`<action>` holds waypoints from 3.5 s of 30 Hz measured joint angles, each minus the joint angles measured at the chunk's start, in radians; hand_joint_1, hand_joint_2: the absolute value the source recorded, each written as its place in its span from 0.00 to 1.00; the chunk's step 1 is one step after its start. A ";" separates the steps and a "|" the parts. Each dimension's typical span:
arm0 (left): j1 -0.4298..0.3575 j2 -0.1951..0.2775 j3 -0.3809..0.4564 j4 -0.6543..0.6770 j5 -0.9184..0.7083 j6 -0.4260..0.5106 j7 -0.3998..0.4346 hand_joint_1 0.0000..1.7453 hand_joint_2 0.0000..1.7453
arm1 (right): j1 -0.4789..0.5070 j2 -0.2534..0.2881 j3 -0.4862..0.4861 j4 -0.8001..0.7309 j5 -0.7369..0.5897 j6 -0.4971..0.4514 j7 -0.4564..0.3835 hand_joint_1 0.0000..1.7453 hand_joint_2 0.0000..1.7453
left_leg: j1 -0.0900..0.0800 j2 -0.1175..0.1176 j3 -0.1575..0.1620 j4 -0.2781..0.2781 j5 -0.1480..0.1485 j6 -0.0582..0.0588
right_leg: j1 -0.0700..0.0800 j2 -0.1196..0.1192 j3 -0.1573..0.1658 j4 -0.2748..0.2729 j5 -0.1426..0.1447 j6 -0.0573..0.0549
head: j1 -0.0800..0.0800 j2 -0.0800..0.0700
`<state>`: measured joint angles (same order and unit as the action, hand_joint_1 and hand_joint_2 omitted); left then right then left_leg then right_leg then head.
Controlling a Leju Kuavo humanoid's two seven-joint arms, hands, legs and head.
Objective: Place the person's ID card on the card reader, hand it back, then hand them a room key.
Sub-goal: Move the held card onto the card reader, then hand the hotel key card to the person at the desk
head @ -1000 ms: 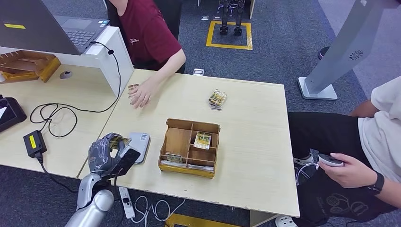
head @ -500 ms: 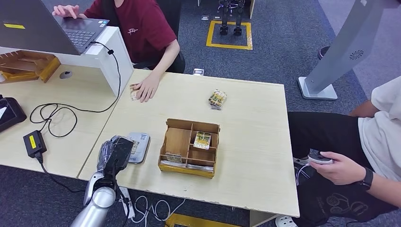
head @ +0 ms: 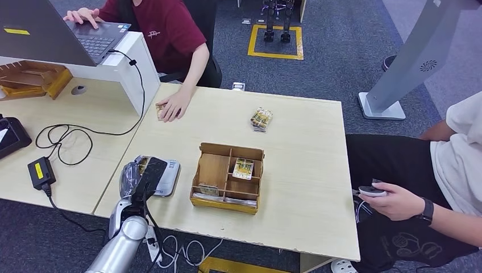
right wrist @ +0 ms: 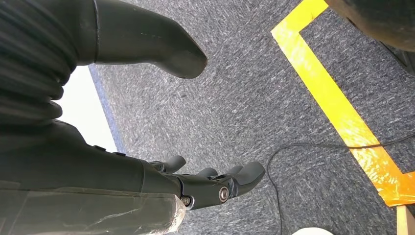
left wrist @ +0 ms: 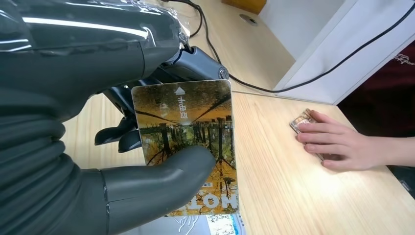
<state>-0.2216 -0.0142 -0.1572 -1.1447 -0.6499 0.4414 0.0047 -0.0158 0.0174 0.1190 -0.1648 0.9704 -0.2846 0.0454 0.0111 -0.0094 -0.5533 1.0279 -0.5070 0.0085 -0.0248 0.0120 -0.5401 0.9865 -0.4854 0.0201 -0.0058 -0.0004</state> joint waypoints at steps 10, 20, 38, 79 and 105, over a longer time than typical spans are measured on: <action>-0.016 -0.008 0.000 0.072 -0.007 0.000 0.005 1.00 1.00 | 0.000 0.001 -0.002 0.000 0.001 0.002 0.000 0.00 1.00 | 0.000 0.000 0.000 0.000 0.000 0.000 | 0.000 0.000 0.000 0.000 0.000 0.000 | 0.000 0.000; -0.029 -0.015 0.000 0.113 0.011 -0.010 0.005 1.00 1.00 | 0.000 0.001 -0.002 0.000 0.005 0.002 -0.001 0.00 1.00 | 0.000 0.000 0.000 0.000 0.000 0.000 | 0.000 0.000 0.000 0.000 0.000 0.000 | 0.000 0.000; -0.055 -0.015 0.005 0.189 -0.014 0.022 0.005 1.00 1.00 | 0.000 0.002 -0.002 0.000 0.018 0.002 -0.004 0.00 1.00 | 0.000 0.000 0.000 0.000 0.000 0.000 | 0.000 0.000 0.000 0.000 0.000 0.000 | 0.000 0.000; -0.175 -0.004 0.052 -0.010 0.149 0.238 -0.313 1.00 1.00 | -0.015 0.002 -0.009 -0.005 0.084 0.023 -0.017 0.00 1.00 | 0.000 0.000 0.000 0.000 0.000 0.000 | 0.000 0.000 0.000 0.000 0.000 0.000 | 0.000 0.000; -0.207 -0.035 0.124 0.093 0.047 0.217 -0.310 0.00 1.00 | -0.020 0.002 -0.008 -0.013 0.103 0.034 -0.018 0.00 1.00 | 0.000 0.000 0.000 0.000 0.000 0.000 | 0.000 0.000 0.000 0.000 0.000 0.000 | 0.000 0.000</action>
<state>-0.4291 -0.0497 -0.0336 -1.0513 -0.6031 0.6580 -0.3053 -0.0362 0.0195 0.1110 -0.1774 1.0738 -0.2501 0.0277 0.0111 -0.0094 -0.5537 1.0283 -0.5069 0.0085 -0.0249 0.0122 -0.5404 0.9867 -0.4850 0.0197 -0.0058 -0.0004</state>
